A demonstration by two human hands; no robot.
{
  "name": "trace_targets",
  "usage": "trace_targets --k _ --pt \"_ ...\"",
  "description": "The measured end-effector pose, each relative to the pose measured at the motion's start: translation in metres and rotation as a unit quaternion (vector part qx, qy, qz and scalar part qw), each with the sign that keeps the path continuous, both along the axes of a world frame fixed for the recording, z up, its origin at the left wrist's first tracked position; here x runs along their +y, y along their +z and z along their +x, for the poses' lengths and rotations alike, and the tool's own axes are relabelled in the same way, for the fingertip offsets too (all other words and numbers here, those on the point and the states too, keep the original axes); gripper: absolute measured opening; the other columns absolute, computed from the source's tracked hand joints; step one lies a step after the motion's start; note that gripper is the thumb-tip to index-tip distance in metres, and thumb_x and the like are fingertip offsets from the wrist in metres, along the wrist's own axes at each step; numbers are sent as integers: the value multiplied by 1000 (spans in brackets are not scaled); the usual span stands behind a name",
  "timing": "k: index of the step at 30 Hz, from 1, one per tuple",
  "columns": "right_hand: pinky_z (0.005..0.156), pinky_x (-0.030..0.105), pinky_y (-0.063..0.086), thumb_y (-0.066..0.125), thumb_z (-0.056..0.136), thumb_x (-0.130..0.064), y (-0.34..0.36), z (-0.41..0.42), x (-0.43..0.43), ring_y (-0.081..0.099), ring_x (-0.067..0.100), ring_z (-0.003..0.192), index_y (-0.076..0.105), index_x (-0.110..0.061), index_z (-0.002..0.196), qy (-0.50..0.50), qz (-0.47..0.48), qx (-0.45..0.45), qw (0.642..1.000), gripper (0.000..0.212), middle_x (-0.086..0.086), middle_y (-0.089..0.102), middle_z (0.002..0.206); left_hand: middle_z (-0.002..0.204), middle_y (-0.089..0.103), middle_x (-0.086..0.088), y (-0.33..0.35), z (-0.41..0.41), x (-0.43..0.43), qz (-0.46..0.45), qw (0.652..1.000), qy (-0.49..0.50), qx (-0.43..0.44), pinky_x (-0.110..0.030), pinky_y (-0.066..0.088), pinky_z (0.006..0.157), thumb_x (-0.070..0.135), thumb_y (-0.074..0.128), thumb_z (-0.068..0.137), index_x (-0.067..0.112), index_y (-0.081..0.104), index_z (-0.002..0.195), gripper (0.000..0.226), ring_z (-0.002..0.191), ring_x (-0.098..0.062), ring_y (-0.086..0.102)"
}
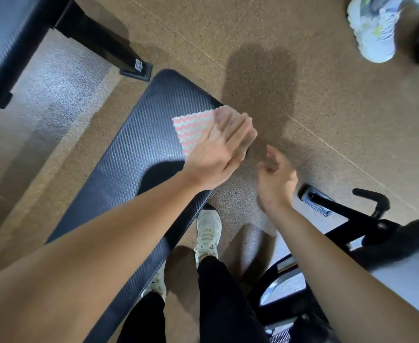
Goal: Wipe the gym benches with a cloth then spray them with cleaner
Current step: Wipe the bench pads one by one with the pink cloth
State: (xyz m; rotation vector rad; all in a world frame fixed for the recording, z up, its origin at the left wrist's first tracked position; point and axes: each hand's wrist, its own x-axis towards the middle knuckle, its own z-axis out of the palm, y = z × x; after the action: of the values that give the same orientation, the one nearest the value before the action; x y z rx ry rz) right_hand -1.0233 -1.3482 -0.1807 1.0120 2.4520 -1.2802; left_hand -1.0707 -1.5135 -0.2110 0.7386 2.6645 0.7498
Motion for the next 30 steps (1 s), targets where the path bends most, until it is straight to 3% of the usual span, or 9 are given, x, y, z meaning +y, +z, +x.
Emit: trace_targets --k 6,11,13,15,17,20,23,27,30 --pt "87 34 46 72 89 -26 10 -24 -42 49 25 122 57 -24 140 219 126 46 967 54 -2 49 147 156 45 -10 22 50 -55 -37 968 249 25 -49 37 115 33 53 102 9 38 155 60 144 -33 40" --pt "121 56 26 56 91 -63 -5 -34 -79 -16 40 152 5 -43 158 383 180 -129 897 86 1 -16 169 162 31 -17 26 69 -87 -207 916 330 -97 -62 33 114 53 62 88 19 35 155 80 147 -44 29" --pt "121 59 25 50 90 -72 -12 -44 -79 -21 46 150 -6 -46 157 383 188 -152 892 92 3 -24 167 164 25 -20 24 71 -94 -236 908 323 -124 -65 31 112 61 65 85 25 32 156 86 147 -50 25" --pt "119 57 28 51 90 -72 -18 -61 -73 -9 45 153 -2 -44 159 354 178 -156 905 92 5 -12 170 164 24 -23 22 71 -98 -248 912 304 -123 -67 33 109 64 67 81 28 34 155 89 145 -54 26" --pt "117 50 35 60 90 -63 -21 -84 -65 24 36 151 17 -38 160 322 138 -143 926 85 5 26 166 164 23 -23 22 71 -103 -245 916 294 -120 -66 35 108 64 69 80 29 37 154 88 144 -55 27" --pt "101 34 52 71 88 -50 -18 -120 -45 64 5 114 56 -27 143 289 6 -147 946 62 -10 69 124 165 20 -20 26 71 -111 -250 923 266 -123 -66 36 109 61 72 80 32 34 155 89 145 -54 26" --pt "72 3 45 65 98 -19 -1 -158 -36 63 -2 90 71 -12 124 353 -21 -214 911 28 1 74 116 165 20 -19 29 70 -116 -252 925 254 -126 -66 36 109 59 74 80 32 31 156 91 147 -53 24" --pt "49 12 44 37 105 -2 25 -198 -35 62 13 68 65 -2 118 330 -84 -298 892 30 8 71 89 165 16 -21 28 69 -114 -261 925 243 -131 -67 35 110 58 71 83 30 27 157 90 147 -53 21" --pt "40 19 38 51 101 -4 26 -221 -29 54 8 44 67 -12 85 285 19 -193 939 24 -2 64 60 166 12 -21 26 70 -115 -245 928 243 -141 -69 32 111 57 71 84 29 25 158 91 148 -54 17"
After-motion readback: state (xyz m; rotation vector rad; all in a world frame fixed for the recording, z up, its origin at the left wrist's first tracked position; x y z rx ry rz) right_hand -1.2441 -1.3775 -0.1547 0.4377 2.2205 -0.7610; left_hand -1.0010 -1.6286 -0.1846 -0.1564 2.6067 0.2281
